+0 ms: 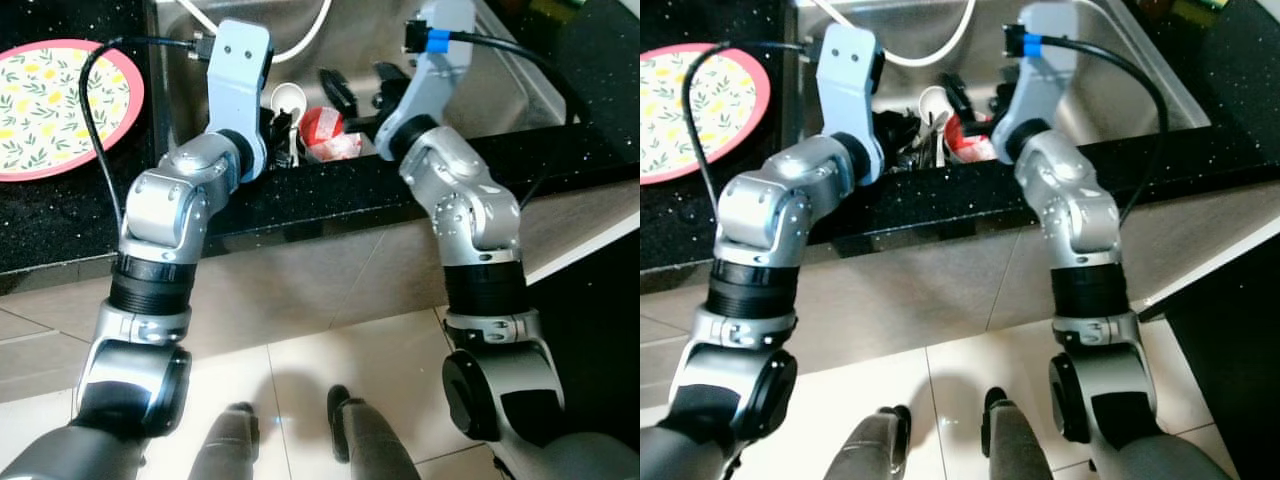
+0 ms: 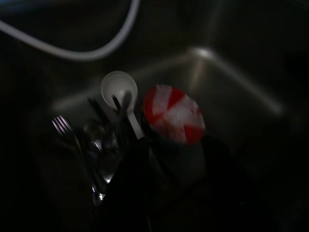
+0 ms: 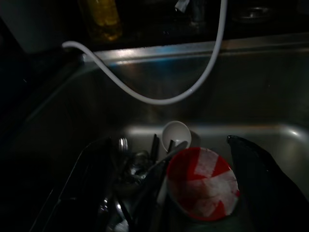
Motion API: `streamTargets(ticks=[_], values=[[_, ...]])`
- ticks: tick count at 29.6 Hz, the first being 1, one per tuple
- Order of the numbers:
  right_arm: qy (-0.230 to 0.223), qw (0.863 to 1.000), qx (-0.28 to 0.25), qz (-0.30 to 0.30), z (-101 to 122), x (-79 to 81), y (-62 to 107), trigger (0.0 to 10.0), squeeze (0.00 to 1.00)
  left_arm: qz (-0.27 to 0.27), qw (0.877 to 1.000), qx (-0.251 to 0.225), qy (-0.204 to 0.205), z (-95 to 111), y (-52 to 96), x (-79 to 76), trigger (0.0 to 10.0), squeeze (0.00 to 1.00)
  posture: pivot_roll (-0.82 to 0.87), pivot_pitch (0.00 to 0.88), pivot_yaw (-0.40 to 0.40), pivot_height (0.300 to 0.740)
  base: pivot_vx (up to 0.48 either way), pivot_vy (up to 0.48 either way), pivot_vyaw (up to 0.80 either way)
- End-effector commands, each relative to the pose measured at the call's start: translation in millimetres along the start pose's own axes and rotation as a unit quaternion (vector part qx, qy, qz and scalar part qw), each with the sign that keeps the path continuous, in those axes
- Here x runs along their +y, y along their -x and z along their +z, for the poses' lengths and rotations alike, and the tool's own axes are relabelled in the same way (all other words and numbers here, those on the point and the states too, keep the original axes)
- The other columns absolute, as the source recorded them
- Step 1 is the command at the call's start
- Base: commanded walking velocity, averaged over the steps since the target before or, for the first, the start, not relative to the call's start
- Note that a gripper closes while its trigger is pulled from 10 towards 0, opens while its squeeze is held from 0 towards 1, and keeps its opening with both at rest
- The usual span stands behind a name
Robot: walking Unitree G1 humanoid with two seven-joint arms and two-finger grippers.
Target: Kitchen organization
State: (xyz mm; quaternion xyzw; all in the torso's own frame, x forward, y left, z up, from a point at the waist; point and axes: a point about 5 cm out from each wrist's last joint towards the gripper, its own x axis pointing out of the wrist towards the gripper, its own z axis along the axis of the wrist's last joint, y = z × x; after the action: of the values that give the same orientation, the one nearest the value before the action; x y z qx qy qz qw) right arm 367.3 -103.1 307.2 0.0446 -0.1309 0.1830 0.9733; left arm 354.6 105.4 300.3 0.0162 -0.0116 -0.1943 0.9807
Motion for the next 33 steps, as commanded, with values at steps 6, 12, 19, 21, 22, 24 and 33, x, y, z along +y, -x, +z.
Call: streamTargets(ticks=[6,12,19,21,22,24,33], values=[[0.122,0.991,-0.055,0.017,14,3.5,1.2,10.0,0.00,0.037,0.992,-0.121,-0.014,48,26.9,28.7,10.0,0.00,0.15,0.275,0.017,0.740,0.000,0.000,0.00],[0.130,0.977,-0.097,0.140,32,19.0,9.2,10.0,0.00,0.307,0.951,-0.034,-0.025,41,71.9,122.2,10.0,0.00,0.16,0.272,0.012,0.740,0.000,0.000,0.00],[-0.067,0.986,-0.125,0.089,42,0.8,2.9,10.0,0.00,0.503,0.858,-0.103,-0.001,52,146.2,180.3,10.0,0.00,0.19,0.263,-0.024,0.740,0.000,0.000,0.00],[-0.130,0.980,-0.121,0.094,46,-3.9,-2.1,10.0,0.00,0.537,0.826,-0.151,0.080,47,173.2,187.9,10.0,0.00,0.19,0.257,-0.034,0.740,0.000,0.000,0.00],[-0.130,0.980,-0.121,0.094,46,-3.9,-2.1,10.0,0.00,0.537,0.826,-0.151,0.080,47,173.2,187.9,10.0,0.00,0.19,0.257,-0.034,0.740,0.000,0.000,0.00],[-0.041,0.987,-0.107,0.115,41,0.7,-3.9,10.0,0.00,0.528,0.819,-0.171,0.143,44,181.1,186.6,10.0,0.00,0.19,0.251,-0.043,0.740,0.000,0.000,0.00],[-0.138,0.959,-0.099,0.226,45,9.7,-0.4,10.0,0.00,0.455,0.818,-0.155,0.315,19,186.0,160.0,10.0,0.00,0.21,0.237,-0.057,0.740,0.000,0.000,0.00]])
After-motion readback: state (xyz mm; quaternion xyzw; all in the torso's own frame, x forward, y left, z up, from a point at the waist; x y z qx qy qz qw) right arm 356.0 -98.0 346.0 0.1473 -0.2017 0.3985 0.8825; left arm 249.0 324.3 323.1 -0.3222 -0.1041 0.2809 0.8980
